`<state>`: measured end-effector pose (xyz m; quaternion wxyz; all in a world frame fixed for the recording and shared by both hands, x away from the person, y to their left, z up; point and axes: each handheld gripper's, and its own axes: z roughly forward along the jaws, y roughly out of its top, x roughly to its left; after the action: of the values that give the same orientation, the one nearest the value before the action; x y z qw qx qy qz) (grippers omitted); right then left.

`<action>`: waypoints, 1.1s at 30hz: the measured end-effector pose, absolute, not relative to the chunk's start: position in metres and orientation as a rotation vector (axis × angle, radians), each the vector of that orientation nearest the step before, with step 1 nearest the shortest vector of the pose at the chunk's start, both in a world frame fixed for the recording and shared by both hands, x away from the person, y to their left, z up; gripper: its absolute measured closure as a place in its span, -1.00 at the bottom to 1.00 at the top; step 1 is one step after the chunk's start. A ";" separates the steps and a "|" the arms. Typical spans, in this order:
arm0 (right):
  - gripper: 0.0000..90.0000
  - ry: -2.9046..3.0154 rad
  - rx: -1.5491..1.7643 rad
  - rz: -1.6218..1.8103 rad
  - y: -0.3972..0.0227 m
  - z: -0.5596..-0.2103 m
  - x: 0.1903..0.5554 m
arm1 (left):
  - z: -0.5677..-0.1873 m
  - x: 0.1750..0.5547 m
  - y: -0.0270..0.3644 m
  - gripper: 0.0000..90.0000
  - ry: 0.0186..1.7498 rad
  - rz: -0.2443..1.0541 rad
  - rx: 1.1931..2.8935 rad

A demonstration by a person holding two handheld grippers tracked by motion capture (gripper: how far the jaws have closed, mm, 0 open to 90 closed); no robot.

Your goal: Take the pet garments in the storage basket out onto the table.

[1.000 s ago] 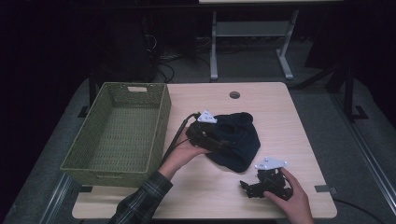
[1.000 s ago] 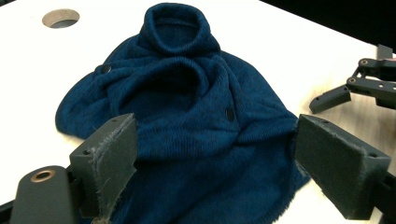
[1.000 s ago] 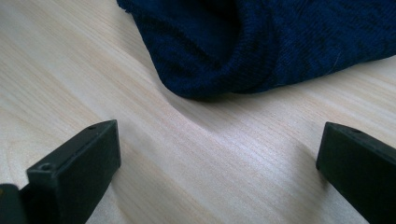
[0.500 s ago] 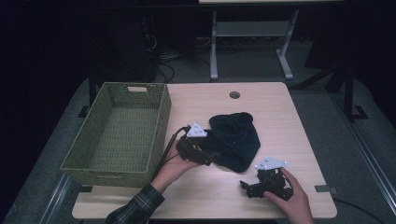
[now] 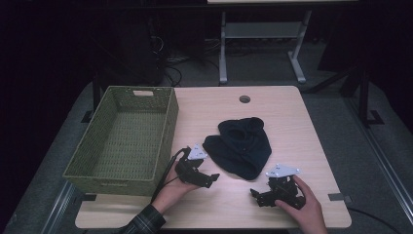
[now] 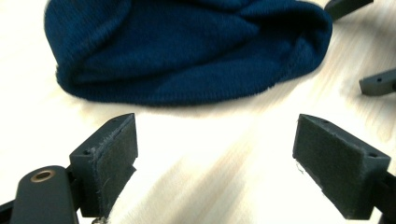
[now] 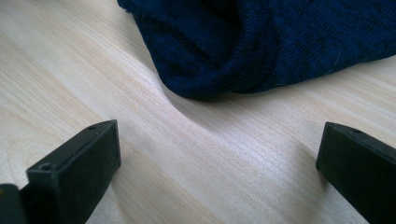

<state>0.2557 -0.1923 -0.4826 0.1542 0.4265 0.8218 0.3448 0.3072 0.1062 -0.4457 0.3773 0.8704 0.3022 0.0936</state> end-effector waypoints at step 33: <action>-1.00 2.356 1.221 0.987 -0.192 -0.483 0.256 | -0.478 0.289 0.116 -0.71 0.716 0.301 2.249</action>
<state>0.2558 -0.1923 -0.4826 0.1545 0.4260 0.8222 0.3446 0.2894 0.1160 -0.4779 0.3718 0.8775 0.2792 0.1174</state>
